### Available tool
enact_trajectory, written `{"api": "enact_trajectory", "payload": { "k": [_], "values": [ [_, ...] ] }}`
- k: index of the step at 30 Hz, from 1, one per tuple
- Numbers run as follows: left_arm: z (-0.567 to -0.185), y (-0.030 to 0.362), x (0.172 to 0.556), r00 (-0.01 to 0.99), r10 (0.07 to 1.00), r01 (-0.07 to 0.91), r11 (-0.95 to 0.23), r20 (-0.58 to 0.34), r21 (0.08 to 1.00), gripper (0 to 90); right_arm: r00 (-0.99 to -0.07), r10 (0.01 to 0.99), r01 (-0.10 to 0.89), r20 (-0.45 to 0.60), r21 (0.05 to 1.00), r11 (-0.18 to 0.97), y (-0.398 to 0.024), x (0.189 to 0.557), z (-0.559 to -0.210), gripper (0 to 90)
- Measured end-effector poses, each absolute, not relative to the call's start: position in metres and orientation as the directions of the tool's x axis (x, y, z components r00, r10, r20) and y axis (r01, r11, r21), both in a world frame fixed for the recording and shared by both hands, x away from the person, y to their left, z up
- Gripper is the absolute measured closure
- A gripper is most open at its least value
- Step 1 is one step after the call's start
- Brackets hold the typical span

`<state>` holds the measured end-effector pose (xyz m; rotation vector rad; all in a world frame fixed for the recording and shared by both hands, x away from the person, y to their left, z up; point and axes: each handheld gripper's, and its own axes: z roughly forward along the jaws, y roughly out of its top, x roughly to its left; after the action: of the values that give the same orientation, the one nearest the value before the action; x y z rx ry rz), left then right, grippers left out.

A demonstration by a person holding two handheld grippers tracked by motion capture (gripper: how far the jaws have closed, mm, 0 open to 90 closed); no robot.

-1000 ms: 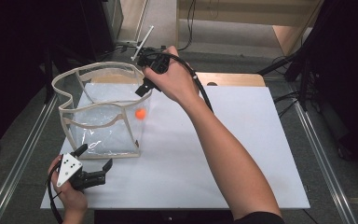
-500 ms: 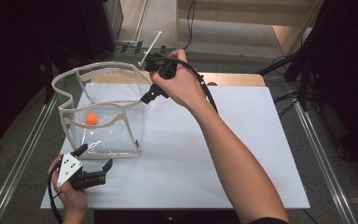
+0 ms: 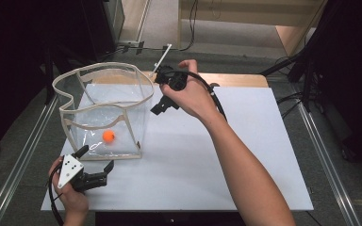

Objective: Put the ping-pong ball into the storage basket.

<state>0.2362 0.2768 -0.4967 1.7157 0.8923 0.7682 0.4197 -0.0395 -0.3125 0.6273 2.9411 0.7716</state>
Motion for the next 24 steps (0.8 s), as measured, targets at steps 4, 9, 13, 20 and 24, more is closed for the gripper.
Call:
{"api": "enact_trajectory", "payload": {
  "k": [4,9,13,20,24],
  "values": [
    [-0.497,0.277,0.236,0.523,0.849,0.204,-0.215,0.079,0.955,0.0,-0.919,0.39,0.369,0.058,0.479,0.797,-0.043,0.415,-0.316,0.0],
    [-0.497,0.277,0.236,0.523,0.848,0.203,-0.217,0.082,0.955,0.0,-0.919,0.39,0.364,0.052,0.488,0.794,-0.046,0.409,-0.323,0.0],
    [-0.497,0.277,0.236,0.523,0.848,0.206,-0.215,0.078,0.955,0.0,-0.921,0.386,0.358,0.048,0.494,0.792,-0.05,0.405,-0.327,0.0],
    [-0.497,0.276,0.236,0.524,0.848,0.206,-0.218,0.081,0.954,0.0,-0.917,0.396,0.366,0.048,0.495,0.788,-0.058,0.397,-0.336,0.0],
    [-0.497,0.276,0.236,0.524,0.847,0.205,-0.222,0.085,0.953,0.0,-0.918,0.394,0.362,0.045,0.502,0.785,-0.063,0.394,-0.342,0.0]
  ]
}}
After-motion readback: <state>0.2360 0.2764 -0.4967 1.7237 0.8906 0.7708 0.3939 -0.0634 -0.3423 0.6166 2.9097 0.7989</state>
